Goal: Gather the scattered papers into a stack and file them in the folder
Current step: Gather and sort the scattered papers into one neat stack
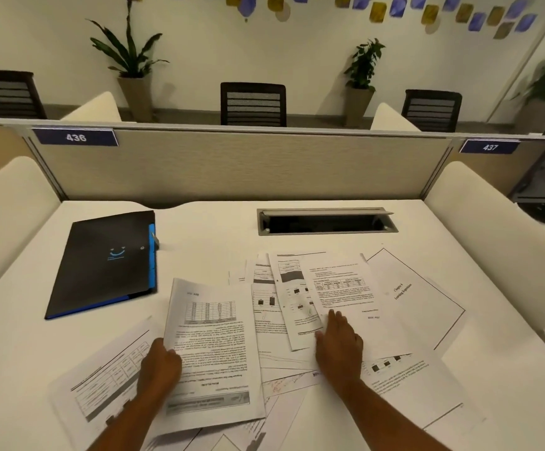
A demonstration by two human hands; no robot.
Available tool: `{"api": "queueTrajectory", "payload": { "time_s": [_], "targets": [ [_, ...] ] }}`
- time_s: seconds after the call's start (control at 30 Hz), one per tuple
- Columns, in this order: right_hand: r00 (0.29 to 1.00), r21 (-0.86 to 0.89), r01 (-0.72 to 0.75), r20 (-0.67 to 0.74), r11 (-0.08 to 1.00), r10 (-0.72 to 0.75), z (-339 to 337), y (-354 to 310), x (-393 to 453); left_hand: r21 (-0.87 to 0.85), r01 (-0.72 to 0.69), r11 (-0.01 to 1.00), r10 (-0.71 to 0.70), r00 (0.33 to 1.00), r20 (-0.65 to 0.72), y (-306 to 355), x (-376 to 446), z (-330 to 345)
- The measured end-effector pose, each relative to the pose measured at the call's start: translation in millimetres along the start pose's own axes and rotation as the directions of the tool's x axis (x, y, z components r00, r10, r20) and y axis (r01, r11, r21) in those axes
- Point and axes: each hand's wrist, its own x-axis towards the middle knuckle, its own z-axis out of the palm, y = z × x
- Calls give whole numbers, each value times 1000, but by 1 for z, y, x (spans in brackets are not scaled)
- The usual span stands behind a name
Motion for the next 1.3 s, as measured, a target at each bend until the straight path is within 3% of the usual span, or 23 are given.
{"api": "queueTrajectory", "payload": {
  "time_s": [0.07,0.2,0.3,0.47,0.57,0.7,0.8,0.87,1.03,1.3],
  "targets": [
    [999,-5,24,-21,1000,-24,-9,-2,-2,-24,-3,1000,3,1000,0,-1,0,-1],
    [987,153,-52,-143,987,74,-35,-10,6,-44,-7,999,8,1000,16,-3,4,-2],
    [984,177,2,-176,984,30,-43,-28,15,-50,-2,999,3,1000,14,-2,5,-1],
    [992,161,116,26,980,-121,-40,-68,6,-31,13,999,-13,1000,-4,-8,8,3],
    [989,234,104,80,967,-126,-35,-75,3,-17,11,1000,-11,1000,-4,-10,9,4],
    [998,319,-49,-29,947,62,-45,-52,29,-14,-2,1000,2,1000,4,-10,11,6],
    [937,158,-344,121,926,327,-53,-15,59,10,5,1000,-5,1000,-18,-9,10,11],
    [876,60,-447,232,893,423,-53,4,69,57,23,998,-19,998,-66,-8,6,15],
    [889,3,-356,308,934,338,-45,10,82,128,30,991,-14,992,-123,-8,0,21],
    [870,117,-282,449,952,203,-50,-15,84,162,35,986,-8,986,-165,-8,-5,26]
  ]
}}
